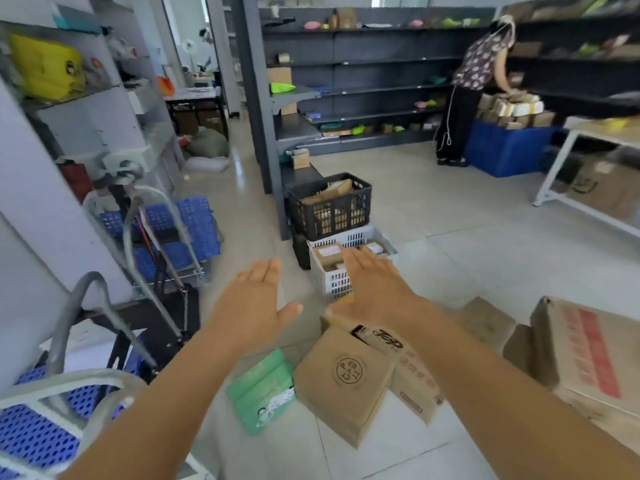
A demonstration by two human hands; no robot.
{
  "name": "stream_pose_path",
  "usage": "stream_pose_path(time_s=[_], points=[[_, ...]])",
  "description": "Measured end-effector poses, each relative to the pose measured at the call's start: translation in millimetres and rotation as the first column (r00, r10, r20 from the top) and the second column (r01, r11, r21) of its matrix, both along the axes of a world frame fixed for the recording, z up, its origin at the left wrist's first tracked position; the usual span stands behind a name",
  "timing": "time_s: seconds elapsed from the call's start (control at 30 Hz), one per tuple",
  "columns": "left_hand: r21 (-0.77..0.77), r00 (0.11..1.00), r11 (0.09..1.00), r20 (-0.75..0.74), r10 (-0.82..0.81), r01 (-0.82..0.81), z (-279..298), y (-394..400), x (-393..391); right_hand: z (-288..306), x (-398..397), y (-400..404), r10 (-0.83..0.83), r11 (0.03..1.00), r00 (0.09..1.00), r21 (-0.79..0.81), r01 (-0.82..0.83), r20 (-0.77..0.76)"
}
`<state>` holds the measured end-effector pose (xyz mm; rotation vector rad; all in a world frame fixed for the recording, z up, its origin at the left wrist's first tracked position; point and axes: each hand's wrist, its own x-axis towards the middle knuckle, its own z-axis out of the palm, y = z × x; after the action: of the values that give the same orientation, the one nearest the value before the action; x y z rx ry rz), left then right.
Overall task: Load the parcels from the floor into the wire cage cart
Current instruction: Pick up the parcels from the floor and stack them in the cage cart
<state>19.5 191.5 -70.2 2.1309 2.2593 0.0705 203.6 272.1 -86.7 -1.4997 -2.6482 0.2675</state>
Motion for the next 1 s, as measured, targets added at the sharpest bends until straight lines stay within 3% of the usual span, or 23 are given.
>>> stream_pose_path(time_s=[0.23,0.5,1.0], points=[[0.004,0.953,0.955,0.063,-0.297,0.297,-12.0,20.7,60.8,-10.7,70.7,-40.9,-0.294,0.952,0.954,-0.071,0.297,0.052],[-0.042,0.847,0.847,0.085,-0.525,0.530,-31.4,31.4,141.8,-33.3,155.5,-88.9,-0.571,0.816,0.820,-0.079,0.572,0.039],[-0.164,0.626,0.607,0.108,-0.772,0.777,-74.4,29.3,336.5,-82.4,325.0,-149.5,-0.828,0.550,0.560,-0.147,0.822,0.038]])
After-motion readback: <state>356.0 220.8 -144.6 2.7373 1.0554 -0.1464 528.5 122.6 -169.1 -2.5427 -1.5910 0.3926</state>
